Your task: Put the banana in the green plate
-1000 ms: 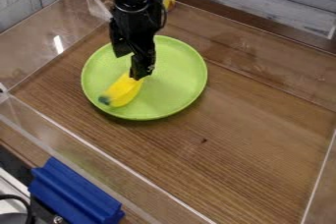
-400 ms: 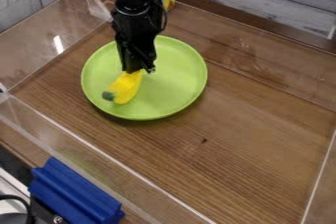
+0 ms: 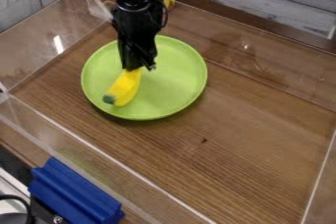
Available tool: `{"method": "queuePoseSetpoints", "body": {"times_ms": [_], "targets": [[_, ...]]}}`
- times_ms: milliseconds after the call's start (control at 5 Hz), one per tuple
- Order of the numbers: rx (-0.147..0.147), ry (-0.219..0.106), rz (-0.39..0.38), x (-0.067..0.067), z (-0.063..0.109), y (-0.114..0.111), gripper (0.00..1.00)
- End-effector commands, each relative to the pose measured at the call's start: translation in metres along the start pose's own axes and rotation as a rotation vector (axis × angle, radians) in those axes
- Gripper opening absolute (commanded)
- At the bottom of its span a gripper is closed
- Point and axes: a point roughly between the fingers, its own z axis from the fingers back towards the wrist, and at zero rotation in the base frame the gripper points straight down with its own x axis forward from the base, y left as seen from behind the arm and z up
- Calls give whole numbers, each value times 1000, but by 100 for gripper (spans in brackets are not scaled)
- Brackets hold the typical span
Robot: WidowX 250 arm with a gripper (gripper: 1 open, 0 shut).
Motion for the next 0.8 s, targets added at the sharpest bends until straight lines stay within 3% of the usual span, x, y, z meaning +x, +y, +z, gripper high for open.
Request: {"method": "queuePoseSetpoints", "body": {"times_ms": [0, 200, 600], "targets": [[35, -50, 4, 11, 20, 8, 0], [33, -50, 5, 13, 21, 9, 100], [29, -50, 5, 15, 19, 9, 100]]}}
